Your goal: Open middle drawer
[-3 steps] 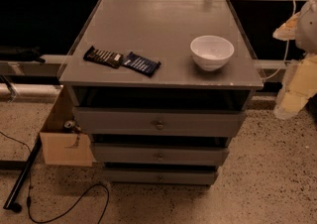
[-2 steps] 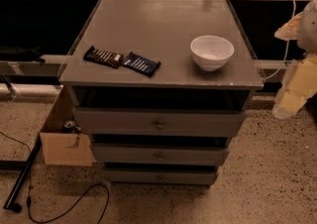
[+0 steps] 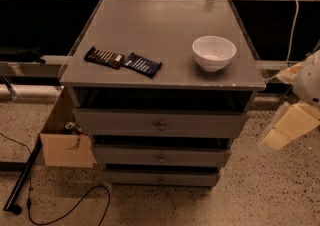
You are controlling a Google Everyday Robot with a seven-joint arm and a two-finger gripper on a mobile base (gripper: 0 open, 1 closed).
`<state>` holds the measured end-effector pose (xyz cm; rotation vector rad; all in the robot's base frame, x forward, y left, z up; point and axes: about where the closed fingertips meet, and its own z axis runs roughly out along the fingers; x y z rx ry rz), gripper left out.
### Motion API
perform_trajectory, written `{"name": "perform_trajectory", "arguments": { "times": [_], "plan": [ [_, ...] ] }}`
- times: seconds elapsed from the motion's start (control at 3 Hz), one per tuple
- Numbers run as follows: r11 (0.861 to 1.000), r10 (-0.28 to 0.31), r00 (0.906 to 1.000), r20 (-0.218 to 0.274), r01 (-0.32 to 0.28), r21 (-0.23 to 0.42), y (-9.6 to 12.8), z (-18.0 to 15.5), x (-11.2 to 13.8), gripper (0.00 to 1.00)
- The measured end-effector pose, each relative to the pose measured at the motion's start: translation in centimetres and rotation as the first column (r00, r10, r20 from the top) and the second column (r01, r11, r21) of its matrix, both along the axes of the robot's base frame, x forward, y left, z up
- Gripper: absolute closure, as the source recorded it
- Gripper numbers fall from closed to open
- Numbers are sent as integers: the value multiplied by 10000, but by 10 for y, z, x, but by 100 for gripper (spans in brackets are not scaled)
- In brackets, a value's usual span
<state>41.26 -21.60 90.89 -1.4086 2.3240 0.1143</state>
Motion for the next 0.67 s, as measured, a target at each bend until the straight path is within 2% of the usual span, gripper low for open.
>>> {"name": "perform_trajectory", "arguments": {
  "times": [0.33, 0.67],
  "plan": [
    [10000, -88, 9964, -839, 88, -4, 18, -70, -17, 0],
    [10000, -87, 9964, -841, 87, -5, 18, -70, -17, 0]
  ]
}}
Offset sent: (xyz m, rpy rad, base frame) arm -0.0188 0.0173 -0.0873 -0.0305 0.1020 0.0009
